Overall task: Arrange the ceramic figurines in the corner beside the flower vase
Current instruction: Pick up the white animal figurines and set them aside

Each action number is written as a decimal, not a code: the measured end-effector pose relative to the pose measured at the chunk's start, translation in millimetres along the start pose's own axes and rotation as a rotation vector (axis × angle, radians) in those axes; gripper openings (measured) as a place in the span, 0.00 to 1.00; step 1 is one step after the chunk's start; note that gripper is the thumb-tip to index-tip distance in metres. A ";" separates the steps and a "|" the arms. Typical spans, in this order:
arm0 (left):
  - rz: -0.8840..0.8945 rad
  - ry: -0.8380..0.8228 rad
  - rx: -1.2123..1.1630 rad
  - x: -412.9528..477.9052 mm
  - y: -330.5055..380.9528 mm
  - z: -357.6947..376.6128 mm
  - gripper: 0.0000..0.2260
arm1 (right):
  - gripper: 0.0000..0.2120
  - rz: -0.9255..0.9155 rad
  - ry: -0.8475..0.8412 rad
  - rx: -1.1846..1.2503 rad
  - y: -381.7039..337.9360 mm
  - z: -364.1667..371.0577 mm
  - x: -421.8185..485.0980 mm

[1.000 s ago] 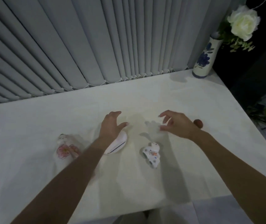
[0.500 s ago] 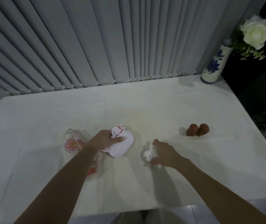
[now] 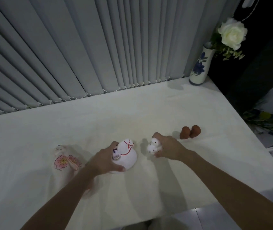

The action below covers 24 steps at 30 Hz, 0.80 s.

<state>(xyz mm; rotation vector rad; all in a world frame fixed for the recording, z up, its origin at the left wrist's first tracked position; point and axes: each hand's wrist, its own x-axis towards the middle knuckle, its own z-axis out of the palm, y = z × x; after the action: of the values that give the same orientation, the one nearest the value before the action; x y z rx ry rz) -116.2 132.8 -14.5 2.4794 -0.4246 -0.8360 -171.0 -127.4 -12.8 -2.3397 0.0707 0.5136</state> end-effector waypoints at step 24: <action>0.196 0.184 0.196 47.8 67.9 15.9 0.26 | 0.10 -0.028 0.011 -0.417 34.9 -24.2 43.5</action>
<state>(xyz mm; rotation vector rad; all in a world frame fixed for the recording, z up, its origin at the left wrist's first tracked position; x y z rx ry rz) -98.8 50.1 -12.1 2.6102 -0.6990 -0.5041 -129.6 -165.1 -36.3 -2.7447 -0.0706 0.5425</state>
